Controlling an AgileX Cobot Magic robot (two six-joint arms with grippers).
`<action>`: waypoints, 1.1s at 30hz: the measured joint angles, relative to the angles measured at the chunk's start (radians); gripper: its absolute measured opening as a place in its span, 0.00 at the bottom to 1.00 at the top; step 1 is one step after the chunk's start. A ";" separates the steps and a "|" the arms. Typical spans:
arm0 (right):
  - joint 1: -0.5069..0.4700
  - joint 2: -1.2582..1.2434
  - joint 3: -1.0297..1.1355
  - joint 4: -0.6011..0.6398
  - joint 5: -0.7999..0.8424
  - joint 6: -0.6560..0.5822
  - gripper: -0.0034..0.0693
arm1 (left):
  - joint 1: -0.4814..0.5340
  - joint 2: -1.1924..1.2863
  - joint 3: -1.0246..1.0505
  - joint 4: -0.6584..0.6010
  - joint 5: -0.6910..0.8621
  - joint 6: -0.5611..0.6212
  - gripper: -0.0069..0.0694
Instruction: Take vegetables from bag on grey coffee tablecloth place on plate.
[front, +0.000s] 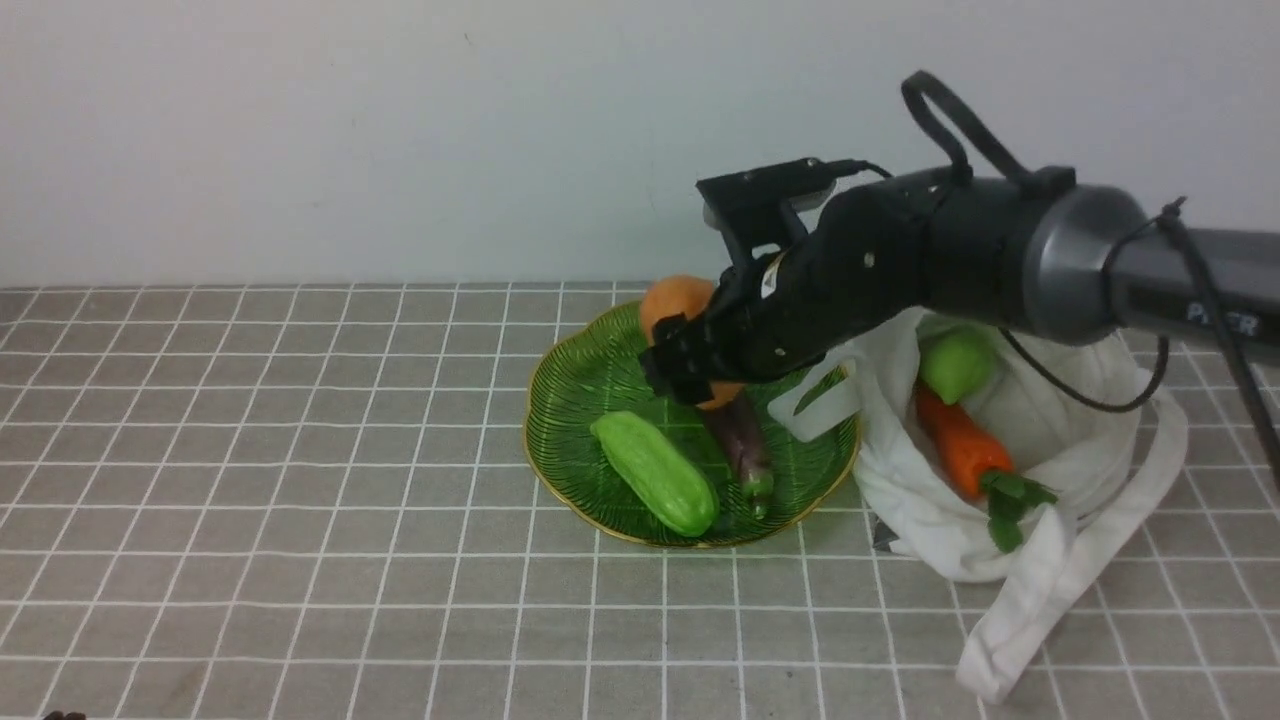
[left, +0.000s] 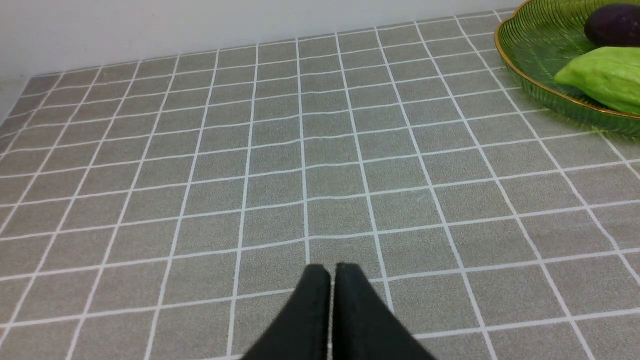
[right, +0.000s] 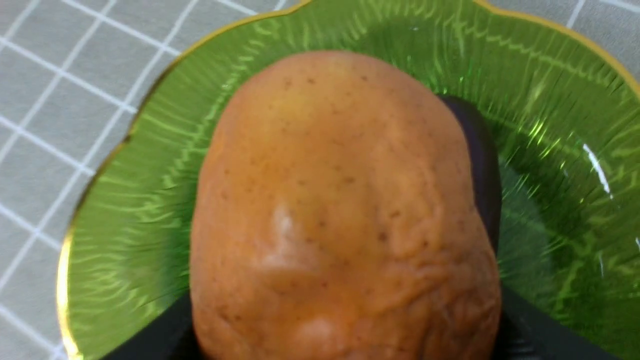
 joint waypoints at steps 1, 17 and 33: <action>0.000 0.001 0.000 0.000 -0.002 0.000 0.78 | 0.000 0.000 0.000 0.000 0.000 0.000 0.08; 0.000 0.017 -0.271 -0.060 0.366 0.000 0.98 | 0.000 0.000 0.000 0.000 0.000 0.000 0.08; 0.000 -0.161 -0.606 -0.187 0.708 0.000 0.26 | 0.000 0.000 0.000 0.000 0.000 0.000 0.08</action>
